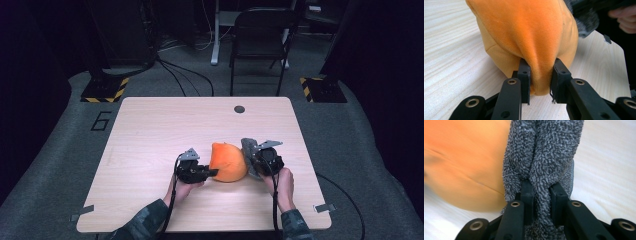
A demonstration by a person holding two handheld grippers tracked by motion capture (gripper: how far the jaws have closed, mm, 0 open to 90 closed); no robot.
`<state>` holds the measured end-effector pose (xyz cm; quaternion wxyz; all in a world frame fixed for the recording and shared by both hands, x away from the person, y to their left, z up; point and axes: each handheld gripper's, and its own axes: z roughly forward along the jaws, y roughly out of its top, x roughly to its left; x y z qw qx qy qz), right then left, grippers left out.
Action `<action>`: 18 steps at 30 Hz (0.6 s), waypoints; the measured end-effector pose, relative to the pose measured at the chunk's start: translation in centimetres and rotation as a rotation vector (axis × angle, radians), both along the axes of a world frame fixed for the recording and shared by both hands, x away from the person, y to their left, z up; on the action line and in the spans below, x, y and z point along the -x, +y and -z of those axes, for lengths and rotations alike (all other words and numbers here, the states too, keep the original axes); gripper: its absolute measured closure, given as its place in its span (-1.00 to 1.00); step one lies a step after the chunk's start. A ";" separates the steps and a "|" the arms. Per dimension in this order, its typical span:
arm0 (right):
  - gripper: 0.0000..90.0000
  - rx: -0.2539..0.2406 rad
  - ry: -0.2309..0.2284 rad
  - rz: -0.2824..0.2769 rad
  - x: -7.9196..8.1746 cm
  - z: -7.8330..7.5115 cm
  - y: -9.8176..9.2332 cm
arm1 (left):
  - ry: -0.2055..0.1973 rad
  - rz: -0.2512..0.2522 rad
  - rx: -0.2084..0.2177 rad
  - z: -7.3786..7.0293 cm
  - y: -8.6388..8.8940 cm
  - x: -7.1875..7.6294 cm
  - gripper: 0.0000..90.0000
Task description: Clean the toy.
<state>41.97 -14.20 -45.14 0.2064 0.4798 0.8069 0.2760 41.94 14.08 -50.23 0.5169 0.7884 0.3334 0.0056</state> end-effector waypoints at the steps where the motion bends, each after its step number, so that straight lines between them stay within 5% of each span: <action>1: 0.70 0.006 0.023 0.013 -0.3 0.7 -0.3 | -0.002 -0.003 0.000 0.0 0.0 0.0 0.62; 6: 0.70 0.025 0.102 0.057 -1.1 2.7 -1.2 | -0.006 -0.007 -0.001 0.0 -0.1 0.1 0.61; 8: 0.71 0.032 0.084 0.052 -1.1 2.2 -1.3 | -0.009 -0.005 -0.003 0.0 -0.1 0.0 0.61; 12: 0.72 0.020 0.017 0.050 -0.5 -0.2 -1.4 | -0.008 -0.005 -0.004 0.0 -0.1 0.0 0.61; 13: 0.72 -0.031 -0.055 0.035 0.8 -3.1 -0.9 | -0.011 -0.005 -0.005 0.0 -0.1 0.1 0.61; 14: 0.72 -0.031 -0.055 0.035 0.8 -3.1 -0.9 | -0.011 -0.005 -0.005 0.0 -0.1 0.1 0.61; 15: 0.73 -0.082 -0.127 -0.018 2.2 -5.4 0.0 | -0.011 -0.005 -0.006 0.0 -0.1 0.1 0.61; 18: 0.72 -0.095 -0.171 -0.093 3.3 -6.6 2.1 | -0.017 0.002 -0.009 0.0 -0.1 0.0 0.61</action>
